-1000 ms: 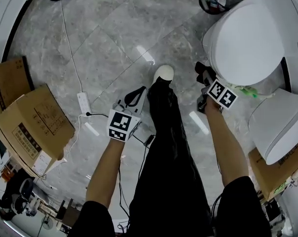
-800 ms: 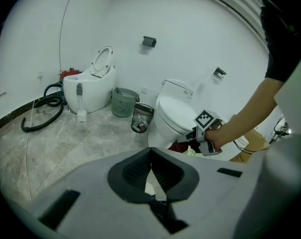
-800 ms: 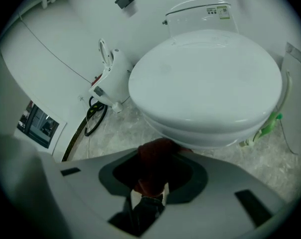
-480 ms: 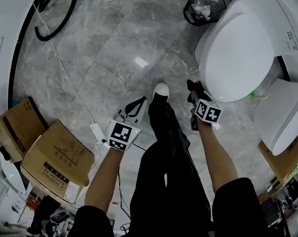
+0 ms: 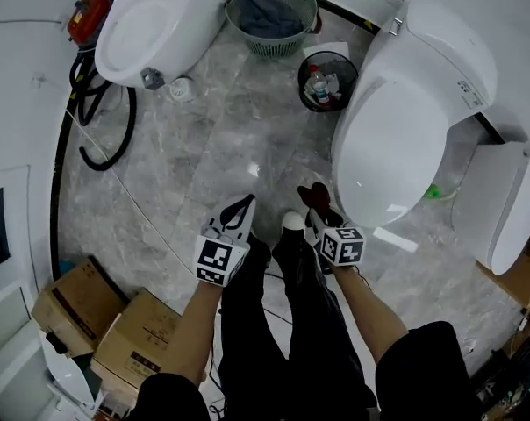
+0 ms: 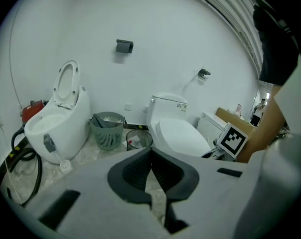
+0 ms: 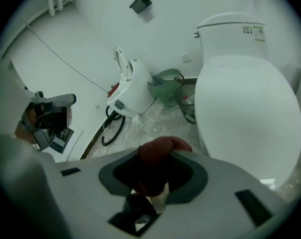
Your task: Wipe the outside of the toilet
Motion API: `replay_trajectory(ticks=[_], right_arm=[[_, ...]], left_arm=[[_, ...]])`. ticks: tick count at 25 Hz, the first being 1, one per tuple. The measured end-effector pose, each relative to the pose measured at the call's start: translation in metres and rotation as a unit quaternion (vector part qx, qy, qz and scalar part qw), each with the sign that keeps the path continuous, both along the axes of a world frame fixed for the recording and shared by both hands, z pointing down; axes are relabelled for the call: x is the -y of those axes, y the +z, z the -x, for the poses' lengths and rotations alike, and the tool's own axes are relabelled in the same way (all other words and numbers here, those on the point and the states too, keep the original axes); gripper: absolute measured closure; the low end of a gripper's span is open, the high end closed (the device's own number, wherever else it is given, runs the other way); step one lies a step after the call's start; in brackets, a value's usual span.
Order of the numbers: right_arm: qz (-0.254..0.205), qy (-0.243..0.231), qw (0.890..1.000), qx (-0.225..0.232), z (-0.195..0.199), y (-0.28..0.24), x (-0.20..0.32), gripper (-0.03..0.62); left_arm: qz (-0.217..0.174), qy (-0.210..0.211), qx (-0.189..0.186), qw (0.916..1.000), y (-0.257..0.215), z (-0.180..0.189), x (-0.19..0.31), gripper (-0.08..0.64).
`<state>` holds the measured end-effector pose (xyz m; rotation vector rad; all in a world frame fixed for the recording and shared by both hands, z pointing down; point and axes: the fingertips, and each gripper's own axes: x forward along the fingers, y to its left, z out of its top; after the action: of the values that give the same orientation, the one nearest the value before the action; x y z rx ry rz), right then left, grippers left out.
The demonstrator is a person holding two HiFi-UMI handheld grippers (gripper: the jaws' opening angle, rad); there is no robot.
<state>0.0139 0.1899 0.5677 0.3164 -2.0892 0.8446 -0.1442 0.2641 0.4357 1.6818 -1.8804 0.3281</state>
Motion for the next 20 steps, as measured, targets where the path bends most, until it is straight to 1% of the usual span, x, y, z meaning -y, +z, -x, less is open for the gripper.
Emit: replay_trajectory(ticks=[2,5,8,10,13,16,18,20], right_arm=[[-0.008,0.018,1.000,0.019,0.027,-0.016,0.018,0.469],[-0.014,0.061,0.997,0.041,0.066,-0.030,0.054,0.469],[-0.022,0.109,0.992,0.053,0.100,-0.031,0.097,0.469],[-0.029,0.147,0.987,0.057,0.123,-0.027,0.128,0.469],[-0.032,0.213,0.975,0.056,0.152,-0.018,0.166,0.469],[-0.032,0.266,0.962,0.046,0.172,-0.006,0.182,0.469],[-0.030,0.304,0.951,0.040,0.185,0.004,0.199,0.469],[-0.031,0.347,0.937,0.032,0.189,0.011,0.219,0.469]], left_arm=[[-0.015,0.015,0.010,0.9997,-0.013,0.024,0.029,0.560],[-0.030,0.040,0.013,0.9987,-0.018,0.056,0.074,0.560],[-0.035,0.085,0.015,0.9957,-0.012,0.080,0.123,0.560],[-0.038,0.118,0.014,0.9922,-0.004,0.096,0.156,0.560],[-0.038,0.180,0.007,0.9829,0.015,0.119,0.195,0.560],[-0.029,0.238,-0.008,0.9708,0.032,0.137,0.218,0.560],[-0.025,0.271,-0.011,0.9621,0.038,0.153,0.234,0.560],[-0.024,0.301,-0.012,0.9531,0.042,0.165,0.250,0.560]])
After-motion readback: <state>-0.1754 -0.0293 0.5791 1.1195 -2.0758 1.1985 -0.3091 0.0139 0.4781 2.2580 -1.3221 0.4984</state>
